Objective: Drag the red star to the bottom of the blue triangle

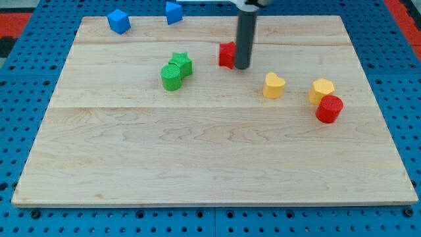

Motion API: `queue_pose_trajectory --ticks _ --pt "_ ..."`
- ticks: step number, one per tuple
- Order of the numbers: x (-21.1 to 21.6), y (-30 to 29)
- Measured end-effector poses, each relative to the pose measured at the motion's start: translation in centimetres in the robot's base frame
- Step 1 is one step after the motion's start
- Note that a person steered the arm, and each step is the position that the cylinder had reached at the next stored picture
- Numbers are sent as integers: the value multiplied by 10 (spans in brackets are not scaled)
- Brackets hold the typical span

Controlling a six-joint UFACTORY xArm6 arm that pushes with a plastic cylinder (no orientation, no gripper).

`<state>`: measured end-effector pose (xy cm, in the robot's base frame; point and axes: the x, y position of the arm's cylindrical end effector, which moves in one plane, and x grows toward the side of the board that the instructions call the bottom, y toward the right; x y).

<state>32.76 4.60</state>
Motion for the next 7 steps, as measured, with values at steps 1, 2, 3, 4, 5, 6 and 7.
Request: queue_pose_trajectory --ticks 1,2,3,4,5,6,7 --pt "-25 -4" --pt "-55 -40" --pt "-85 -87" --pt "-103 -109" --pt "-109 -82" --pt "-136 -63" --pt "-136 -63"
